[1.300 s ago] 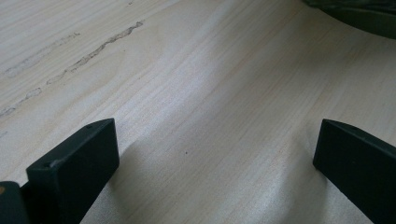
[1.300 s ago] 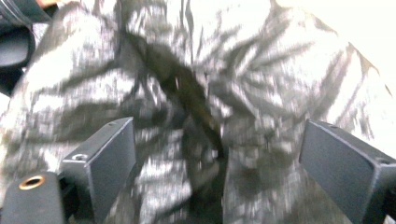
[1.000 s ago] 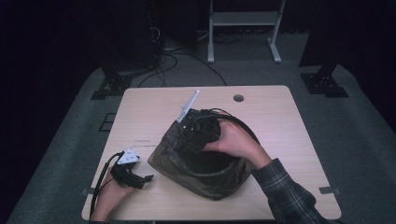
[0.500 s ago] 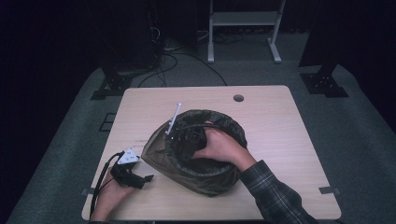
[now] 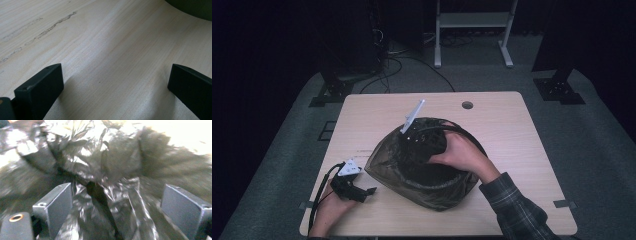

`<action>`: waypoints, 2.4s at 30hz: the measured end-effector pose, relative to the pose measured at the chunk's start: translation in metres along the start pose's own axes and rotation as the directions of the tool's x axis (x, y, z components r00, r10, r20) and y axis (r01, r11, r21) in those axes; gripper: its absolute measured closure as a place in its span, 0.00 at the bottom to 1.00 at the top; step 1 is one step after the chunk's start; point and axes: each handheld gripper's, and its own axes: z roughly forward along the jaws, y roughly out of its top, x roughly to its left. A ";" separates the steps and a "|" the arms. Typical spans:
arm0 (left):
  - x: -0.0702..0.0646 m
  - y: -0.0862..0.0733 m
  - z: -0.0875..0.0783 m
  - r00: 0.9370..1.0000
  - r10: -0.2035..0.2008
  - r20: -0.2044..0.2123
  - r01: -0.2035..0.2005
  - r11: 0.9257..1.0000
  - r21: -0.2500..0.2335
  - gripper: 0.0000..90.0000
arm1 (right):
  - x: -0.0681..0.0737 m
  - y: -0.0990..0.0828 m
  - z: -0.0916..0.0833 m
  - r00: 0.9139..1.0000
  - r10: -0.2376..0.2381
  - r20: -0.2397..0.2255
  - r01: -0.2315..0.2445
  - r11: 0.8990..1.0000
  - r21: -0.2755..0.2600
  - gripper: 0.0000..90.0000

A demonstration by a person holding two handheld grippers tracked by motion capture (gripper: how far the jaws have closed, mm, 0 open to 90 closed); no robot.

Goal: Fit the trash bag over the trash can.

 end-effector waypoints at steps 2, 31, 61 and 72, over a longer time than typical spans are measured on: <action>0.000 0.000 0.000 1.000 0.000 0.000 0.000 1.000 0.000 0.00 | -0.001 -0.006 -0.011 1.000 0.002 0.012 -0.002 1.000 -0.029 0.10; 0.000 0.000 0.000 1.000 0.000 -0.001 0.000 1.000 0.001 0.00 | 0.006 -0.181 -0.111 0.962 0.241 0.129 -0.175 0.906 -0.386 0.10; 0.000 0.000 -0.001 1.000 0.003 0.003 -0.003 1.000 0.003 0.00 | 0.019 -0.326 -0.003 0.833 0.488 0.261 -0.391 0.853 -0.345 0.10; -0.001 0.000 -0.001 1.000 0.004 0.005 -0.004 1.000 0.003 0.00 | 0.021 -0.339 0.014 0.820 0.496 0.284 -0.409 0.856 -0.316 0.10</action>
